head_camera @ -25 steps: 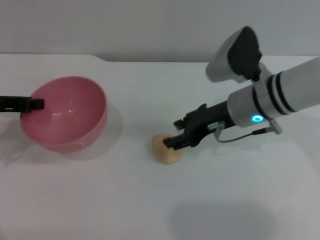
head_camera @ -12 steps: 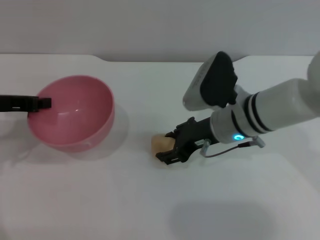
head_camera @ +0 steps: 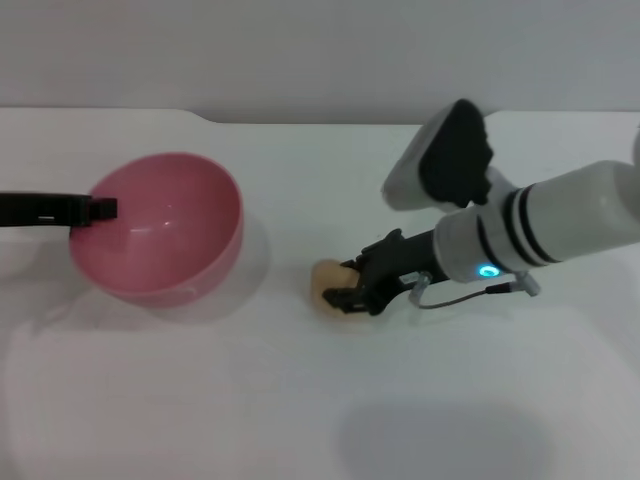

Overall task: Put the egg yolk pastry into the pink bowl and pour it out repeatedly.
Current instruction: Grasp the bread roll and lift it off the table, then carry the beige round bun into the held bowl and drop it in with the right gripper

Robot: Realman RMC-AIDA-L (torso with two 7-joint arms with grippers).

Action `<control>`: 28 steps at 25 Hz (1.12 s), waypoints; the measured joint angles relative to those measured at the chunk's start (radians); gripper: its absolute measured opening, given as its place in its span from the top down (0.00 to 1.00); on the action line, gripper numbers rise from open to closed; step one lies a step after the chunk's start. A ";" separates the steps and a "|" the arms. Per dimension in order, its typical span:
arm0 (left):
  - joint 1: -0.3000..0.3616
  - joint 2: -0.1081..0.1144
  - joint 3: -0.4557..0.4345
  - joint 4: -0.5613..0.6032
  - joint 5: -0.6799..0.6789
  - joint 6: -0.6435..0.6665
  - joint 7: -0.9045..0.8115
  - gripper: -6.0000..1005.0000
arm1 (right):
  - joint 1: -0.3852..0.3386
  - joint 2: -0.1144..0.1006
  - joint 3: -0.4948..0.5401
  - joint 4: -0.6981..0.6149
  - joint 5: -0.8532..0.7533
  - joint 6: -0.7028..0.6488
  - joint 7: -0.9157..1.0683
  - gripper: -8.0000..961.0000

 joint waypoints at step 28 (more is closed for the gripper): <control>-0.147 -0.039 0.481 -0.011 -0.006 -0.131 -0.094 0.97 | -0.005 -0.004 0.082 -0.464 -0.228 -0.387 0.098 0.78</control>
